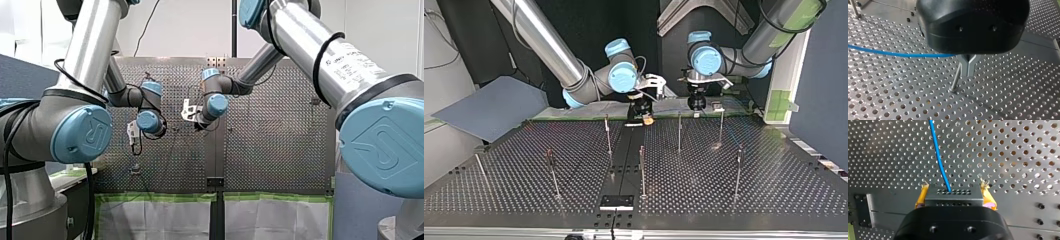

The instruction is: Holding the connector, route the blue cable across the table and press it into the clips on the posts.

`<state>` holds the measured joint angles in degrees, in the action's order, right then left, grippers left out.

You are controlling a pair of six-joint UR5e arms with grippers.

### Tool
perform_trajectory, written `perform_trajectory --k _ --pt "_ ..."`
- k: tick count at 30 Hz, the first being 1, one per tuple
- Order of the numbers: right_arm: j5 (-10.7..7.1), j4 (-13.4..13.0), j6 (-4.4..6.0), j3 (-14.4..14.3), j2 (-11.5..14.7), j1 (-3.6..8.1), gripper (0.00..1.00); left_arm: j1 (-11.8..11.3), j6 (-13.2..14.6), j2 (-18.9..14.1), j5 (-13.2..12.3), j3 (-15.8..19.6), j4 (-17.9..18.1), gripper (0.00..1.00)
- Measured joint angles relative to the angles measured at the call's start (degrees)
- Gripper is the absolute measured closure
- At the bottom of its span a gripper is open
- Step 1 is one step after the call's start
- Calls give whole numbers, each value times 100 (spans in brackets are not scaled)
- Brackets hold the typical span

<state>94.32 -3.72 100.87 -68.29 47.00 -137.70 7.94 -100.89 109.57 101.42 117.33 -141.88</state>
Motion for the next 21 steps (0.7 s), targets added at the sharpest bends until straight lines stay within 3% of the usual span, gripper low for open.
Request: perform_trajectory --k 11,21 --pt "-59 -106 40 -22 -56 89 100 -78 -77 69 -173 -94 134 100" --pt "-187 -307 56 -18 -181 130 100 -238 -88 459 -9 -247 175 100"
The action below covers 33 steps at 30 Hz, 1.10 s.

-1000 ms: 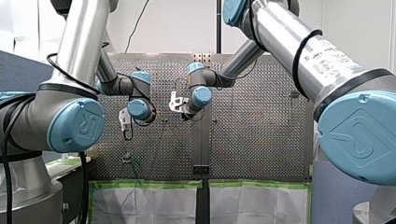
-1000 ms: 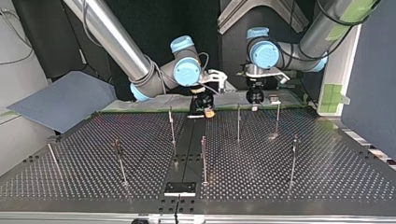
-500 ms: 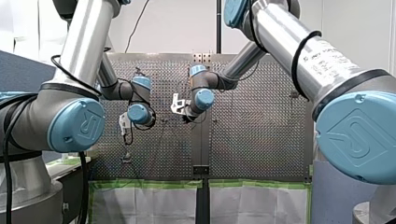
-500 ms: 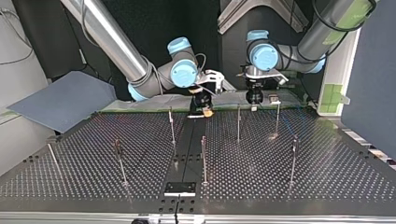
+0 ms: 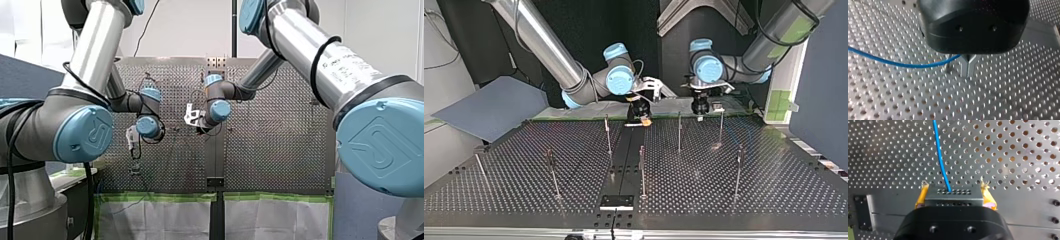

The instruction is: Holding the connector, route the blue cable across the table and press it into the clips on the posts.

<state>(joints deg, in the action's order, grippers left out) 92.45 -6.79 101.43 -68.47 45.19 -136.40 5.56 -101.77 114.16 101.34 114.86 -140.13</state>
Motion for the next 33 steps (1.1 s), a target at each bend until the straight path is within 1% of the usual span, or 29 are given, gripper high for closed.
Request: perform_trajectory --k 4,7,11,14,17,21,26,33 --pt "-111 -131 13 3 -21 -7 100 -76 -6 22 -50 -42 54 100" --pt "-150 -202 28 2 -28 2 100 -113 -12 25 -150 -57 123 100" --pt "-167 -235 43 2 -33 13 100 -134 -44 28 -293 -85 219 100" --pt "-168 -242 88 2 -36 38 100 -150 -62 32 -383 -138 242 100" --pt "-172 -244 119 3 -37 84 100 -170 -85 36 -443 -217 252 100" --pt "-177 -245 144 3 -37 149 100 -267 -118 37 -476 -333 250 100" --pt "-181 -245 165 3 -39 235 100 -333 -145 57 -522 -386 231 100" --pt "-182 -245 168 3 -40 349 100 -367 -191 371 -658 -664 184 100"
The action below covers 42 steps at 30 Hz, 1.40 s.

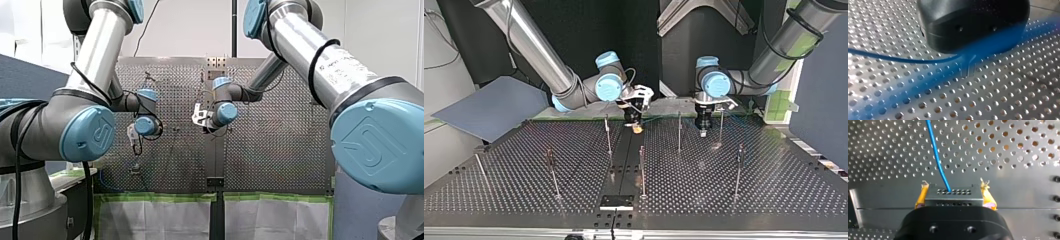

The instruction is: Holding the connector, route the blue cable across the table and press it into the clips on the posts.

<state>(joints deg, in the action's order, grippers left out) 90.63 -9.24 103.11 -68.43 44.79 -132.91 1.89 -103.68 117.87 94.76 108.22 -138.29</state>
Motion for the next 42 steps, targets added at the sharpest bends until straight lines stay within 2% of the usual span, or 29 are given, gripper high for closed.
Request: perform_trajectory --k 5,10,11,13,14,15,17,18,19,20,21,22,23,30,35,42 --pt "-1 0 -10 -4 0 49 100 -20 -12 223 -10 -106 -24 100" --pt "-1 0 -20 -3 0 95 100 -54 -27 289 2 -140 -55 100" --pt "0 0 -22 -2 0 100 100 -58 -36 291 2 -141 -59 89" --pt "0 0 -23 -2 0 107 100 -53 -72 292 3 -140 -65 85" --pt "0 0 -24 -2 0 110 100 -48 -94 292 2 -141 -72 67" --pt "0 0 -24 -1 0 112 100 -41 -128 292 -2 -143 -84 67" --pt "0 0 -25 -1 0 119 100 -29 -196 291 -15 -143 -132 51" --pt "-1 2 -27 -2 0 122 100 -21 -247 289 -20 -142 -175 51" --pt "-2 3 -29 -2 0 125 100 -15 -281 289 -21 -142 -209 43" --pt "-4 6 -30 -2 0 126 100 -9 -305 289 -23 -142 -242 25" --pt "-4 9 -32 -2 0 127 100 2 -314 287 -26 -142 -287 25" --pt "-3 12 -32 -2 0 127 100 10 -305 286 -28 -141 -326 18" --pt "-1 13 -34 -3 0 127 100 17 -286 286 -29 -140 -369 0" --pt "40 25 -35 -6 0 132 100 125 -20 136 83 -134 -761 0" --pt "143 26 -40 -7 0 157 100 229 11 -109 210 -86 -1036 0" --pt "184 25 -52 -7 -1 199 100 379 28 -482 269 146 -1456 0"
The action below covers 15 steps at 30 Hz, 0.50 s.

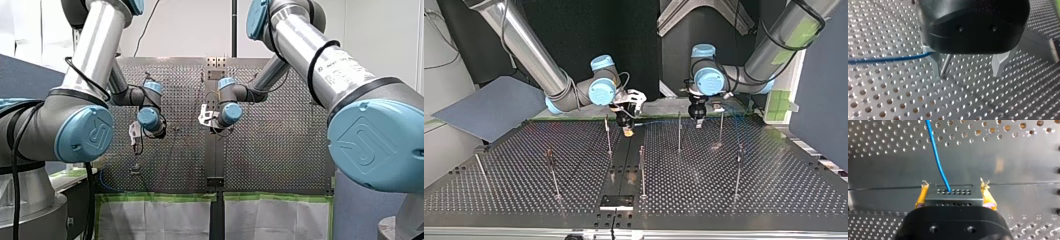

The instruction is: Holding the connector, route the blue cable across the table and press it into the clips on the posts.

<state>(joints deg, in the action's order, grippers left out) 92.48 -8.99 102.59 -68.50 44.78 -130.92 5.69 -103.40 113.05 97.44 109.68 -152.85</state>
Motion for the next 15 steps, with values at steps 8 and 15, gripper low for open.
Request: perform_trajectory --k 8,15 --pt "1 -7 -2 2 0 3 100 158 62 -355 40 250 -358 0" --pt "-18 -1 -1 2 1 -12 100 302 88 -695 308 398 -539 0"
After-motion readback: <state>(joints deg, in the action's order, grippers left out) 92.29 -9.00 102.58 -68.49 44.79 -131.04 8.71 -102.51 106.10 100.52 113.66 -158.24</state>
